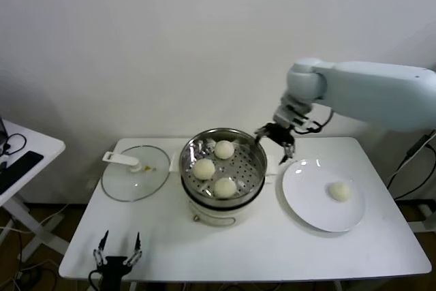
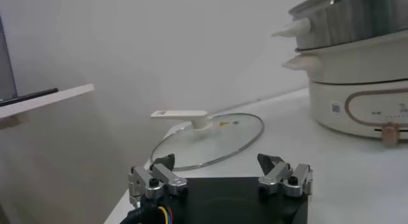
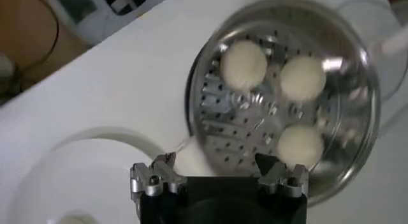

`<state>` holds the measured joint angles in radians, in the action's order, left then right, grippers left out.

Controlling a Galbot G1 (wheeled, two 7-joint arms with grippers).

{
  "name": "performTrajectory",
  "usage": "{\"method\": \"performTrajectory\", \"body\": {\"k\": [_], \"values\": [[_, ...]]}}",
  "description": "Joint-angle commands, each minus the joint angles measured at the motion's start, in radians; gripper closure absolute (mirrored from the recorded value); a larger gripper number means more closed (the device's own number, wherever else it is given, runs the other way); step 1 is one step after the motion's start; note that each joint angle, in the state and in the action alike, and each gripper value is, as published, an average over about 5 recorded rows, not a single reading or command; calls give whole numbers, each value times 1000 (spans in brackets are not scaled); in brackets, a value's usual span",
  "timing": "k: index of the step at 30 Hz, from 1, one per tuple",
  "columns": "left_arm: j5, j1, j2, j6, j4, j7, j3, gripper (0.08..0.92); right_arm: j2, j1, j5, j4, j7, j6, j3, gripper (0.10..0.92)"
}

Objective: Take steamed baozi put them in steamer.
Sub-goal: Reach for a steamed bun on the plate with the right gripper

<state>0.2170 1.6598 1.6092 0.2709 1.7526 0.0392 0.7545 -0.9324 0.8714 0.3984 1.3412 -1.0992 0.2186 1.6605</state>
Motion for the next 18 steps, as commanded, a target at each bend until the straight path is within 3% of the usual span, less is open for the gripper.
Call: {"method": "performTrajectory", "body": {"k": [1,18], "values": [[-23,-12,6,13,0,2,-6,177,217,-2,51,-80,18,-194,167,203],[-43,-7,10,29,-5,5,4,177,308,-410,-221,-243,86,-220,-132,203]]}}
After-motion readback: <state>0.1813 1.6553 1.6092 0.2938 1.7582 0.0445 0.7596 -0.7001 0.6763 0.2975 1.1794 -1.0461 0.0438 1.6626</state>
